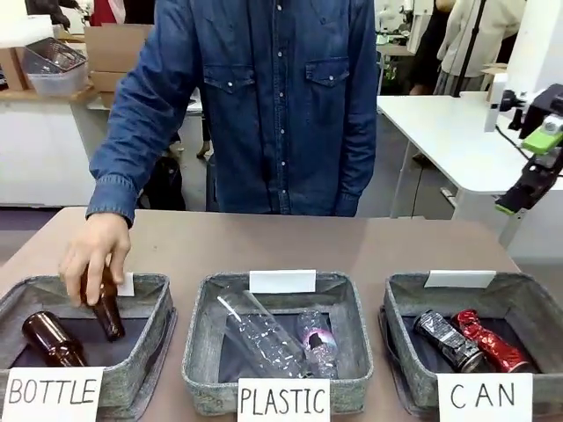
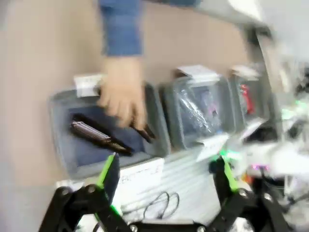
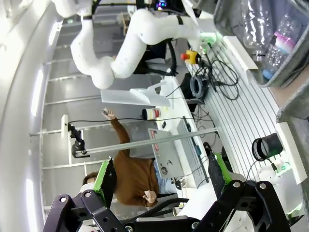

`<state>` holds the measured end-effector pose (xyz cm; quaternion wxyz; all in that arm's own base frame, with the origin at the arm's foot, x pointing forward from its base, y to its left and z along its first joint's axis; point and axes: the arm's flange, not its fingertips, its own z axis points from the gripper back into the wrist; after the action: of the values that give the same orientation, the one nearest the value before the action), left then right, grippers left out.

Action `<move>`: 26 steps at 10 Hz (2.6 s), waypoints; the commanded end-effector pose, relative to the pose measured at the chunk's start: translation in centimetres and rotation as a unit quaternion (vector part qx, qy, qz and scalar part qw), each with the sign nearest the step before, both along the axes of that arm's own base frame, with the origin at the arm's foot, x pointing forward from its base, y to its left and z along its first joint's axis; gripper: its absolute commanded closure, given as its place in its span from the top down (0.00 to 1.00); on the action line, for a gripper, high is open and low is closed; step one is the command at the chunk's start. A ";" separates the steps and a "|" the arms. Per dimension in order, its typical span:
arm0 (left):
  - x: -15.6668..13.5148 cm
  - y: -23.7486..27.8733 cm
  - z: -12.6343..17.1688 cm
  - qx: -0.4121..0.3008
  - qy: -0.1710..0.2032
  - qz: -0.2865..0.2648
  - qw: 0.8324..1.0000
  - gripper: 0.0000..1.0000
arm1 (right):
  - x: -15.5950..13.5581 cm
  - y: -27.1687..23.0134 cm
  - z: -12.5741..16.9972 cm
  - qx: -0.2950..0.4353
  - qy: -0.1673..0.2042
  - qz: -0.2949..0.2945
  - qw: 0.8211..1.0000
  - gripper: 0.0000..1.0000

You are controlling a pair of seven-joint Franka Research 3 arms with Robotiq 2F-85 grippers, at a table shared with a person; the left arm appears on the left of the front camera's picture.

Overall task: Sort the can waste into the basket.
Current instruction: Pick up the can waste from the table and place it in the right Fabric basket.

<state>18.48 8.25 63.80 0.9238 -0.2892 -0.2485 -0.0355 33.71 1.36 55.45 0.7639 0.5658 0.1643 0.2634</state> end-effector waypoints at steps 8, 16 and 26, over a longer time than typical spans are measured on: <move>-0.3 0.1 -1.8 -0.062 0.035 0.019 0.997 1.00 | -0.1 -0.1 0.1 -0.002 -0.002 0.002 1.000 1.00; 9.8 -9.9 -9.8 -0.087 0.084 -0.067 0.990 1.00 | -0.1 -0.1 0.1 -0.002 -0.002 0.002 1.000 1.00; 16.5 -17.9 -16.8 -0.154 0.069 -0.087 0.982 1.00 | -0.1 -0.1 0.1 -0.002 -0.002 0.002 1.000 1.00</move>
<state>35.15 -9.71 47.03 0.8751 -0.4500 -0.1677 -0.0595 33.70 1.37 55.44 0.7641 0.5655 0.1644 0.2634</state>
